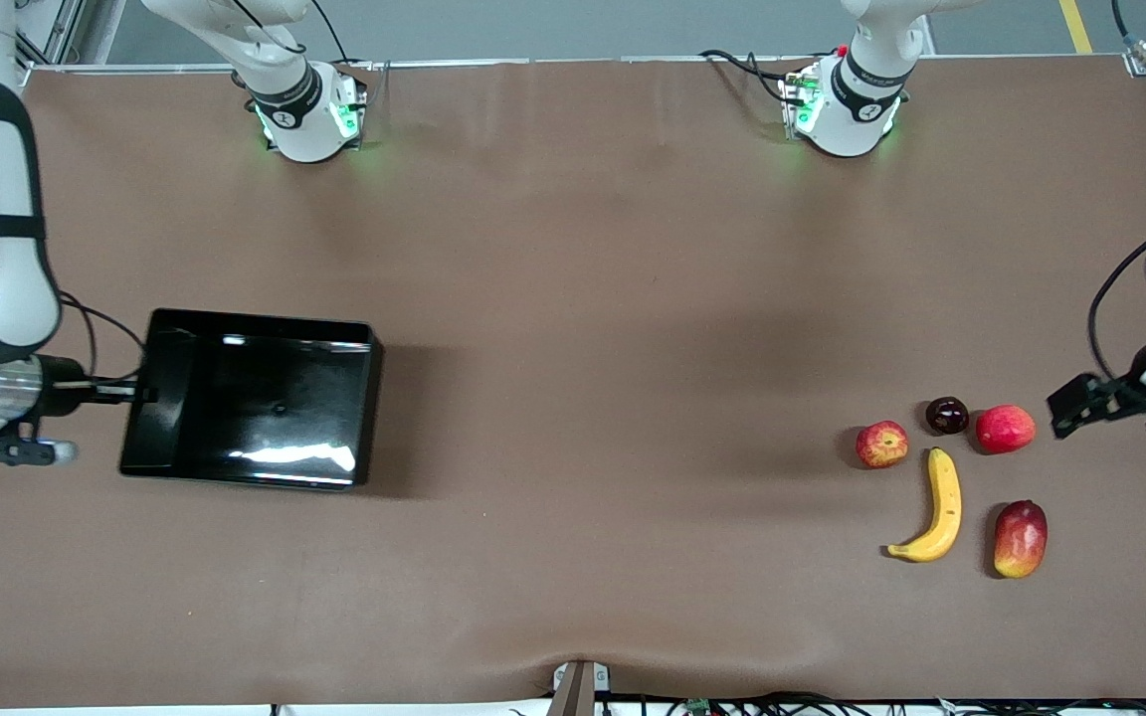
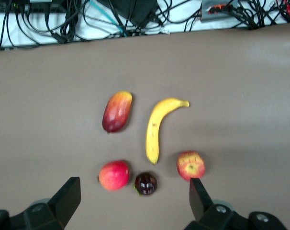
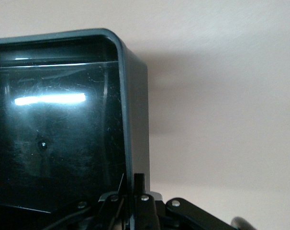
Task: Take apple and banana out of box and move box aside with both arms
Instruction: 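Slide the black tray away with the right gripper while the left gripper withdraws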
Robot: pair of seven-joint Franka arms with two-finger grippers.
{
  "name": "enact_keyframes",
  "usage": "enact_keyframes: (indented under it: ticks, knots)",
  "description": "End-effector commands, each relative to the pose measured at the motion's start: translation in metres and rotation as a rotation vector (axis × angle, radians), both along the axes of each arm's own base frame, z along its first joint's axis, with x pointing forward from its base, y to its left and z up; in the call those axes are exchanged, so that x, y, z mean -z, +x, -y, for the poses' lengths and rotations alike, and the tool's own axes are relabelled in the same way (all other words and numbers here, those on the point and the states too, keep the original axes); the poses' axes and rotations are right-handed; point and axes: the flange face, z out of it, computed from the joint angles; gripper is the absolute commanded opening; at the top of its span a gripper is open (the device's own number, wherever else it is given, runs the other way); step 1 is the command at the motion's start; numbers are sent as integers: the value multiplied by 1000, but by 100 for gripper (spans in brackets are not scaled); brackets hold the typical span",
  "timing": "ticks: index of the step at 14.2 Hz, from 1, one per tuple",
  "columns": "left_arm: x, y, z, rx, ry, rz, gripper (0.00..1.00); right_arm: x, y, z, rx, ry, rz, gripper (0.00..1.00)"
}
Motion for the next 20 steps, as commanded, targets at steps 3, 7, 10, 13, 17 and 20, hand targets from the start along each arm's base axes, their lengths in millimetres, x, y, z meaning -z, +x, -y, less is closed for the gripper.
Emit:
enact_keyframes:
  ticks: [3, 7, 10, 13, 17, 20]
  knots:
    - [-44, -38, 12, -55, -53, -51, 100, 48, -27, 54, -67, -7, 86, 0]
    - [-71, -69, 15, -60, -42, -107, 100, 81, -44, 76, -35, -15, 101, 0]
    - [-82, -99, 22, -58, -121, -114, 100, 95, -48, 82, -22, -6, 75, 33]
    - [-83, -126, 34, -72, -115, -152, 100, 81, -43, 77, -36, 22, 43, 100]
    - [-78, -153, 53, -54, -84, -159, 100, 20, 0, 73, -79, 8, 113, 100]
    - [-78, -153, 50, -53, -46, -142, 100, -41, 36, 60, -120, -39, 240, 100]
